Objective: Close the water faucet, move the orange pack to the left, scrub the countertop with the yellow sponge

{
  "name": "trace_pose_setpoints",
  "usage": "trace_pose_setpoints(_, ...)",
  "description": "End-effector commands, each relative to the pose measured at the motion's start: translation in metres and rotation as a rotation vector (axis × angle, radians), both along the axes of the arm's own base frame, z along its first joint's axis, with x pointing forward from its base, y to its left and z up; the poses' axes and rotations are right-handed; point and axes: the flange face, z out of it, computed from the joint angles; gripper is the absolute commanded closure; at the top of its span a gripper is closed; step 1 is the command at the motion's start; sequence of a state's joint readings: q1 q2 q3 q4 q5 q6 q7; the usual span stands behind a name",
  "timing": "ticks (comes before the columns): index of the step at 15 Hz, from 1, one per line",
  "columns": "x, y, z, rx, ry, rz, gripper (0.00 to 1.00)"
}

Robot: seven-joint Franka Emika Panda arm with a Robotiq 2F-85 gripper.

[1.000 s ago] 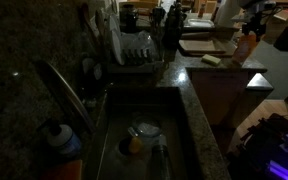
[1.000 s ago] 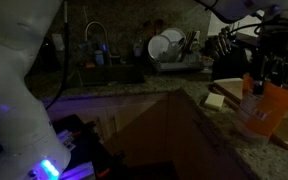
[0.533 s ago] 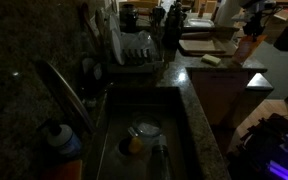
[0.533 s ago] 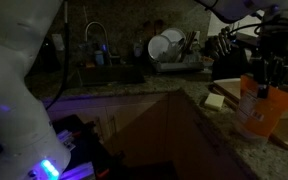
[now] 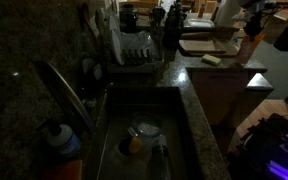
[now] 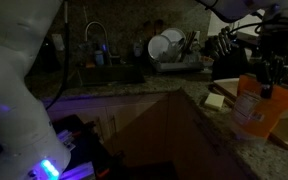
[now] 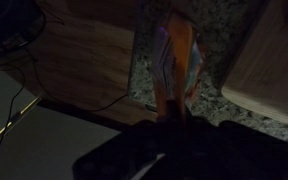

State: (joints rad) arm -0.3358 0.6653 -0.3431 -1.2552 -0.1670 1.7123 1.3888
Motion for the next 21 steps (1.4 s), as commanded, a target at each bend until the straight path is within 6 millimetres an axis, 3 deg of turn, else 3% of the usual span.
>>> trace_pose_setpoints(1, 0.004, -0.002, 0.009, 0.020, -0.013, 0.004, 0.99)
trace_pose_setpoints(2, 0.006, 0.004, 0.020, 0.004, -0.027, 0.021, 0.99)
trace_pose_setpoints(4, 0.019, 0.035, 0.067, -0.056, -0.065, 0.137, 0.99)
trace_pose_setpoints(6, 0.030, 0.069, 0.100, -0.119, -0.070, 0.233, 0.99)
trace_pose_setpoints(9, 0.053, 0.147, 0.146, -0.184, -0.101, 0.394, 0.99)
trace_pose_setpoints(11, 0.069, 0.197, 0.166, -0.208, -0.139, 0.501, 0.99)
trace_pose_setpoints(14, 0.091, 0.247, 0.170, -0.173, -0.180, 0.658, 0.99)
trace_pose_setpoints(16, 0.105, 0.267, 0.157, -0.161, -0.157, 0.766, 0.99)
trace_pose_setpoints(21, 0.112, 0.249, 0.132, -0.146, -0.085, 0.863, 0.99)
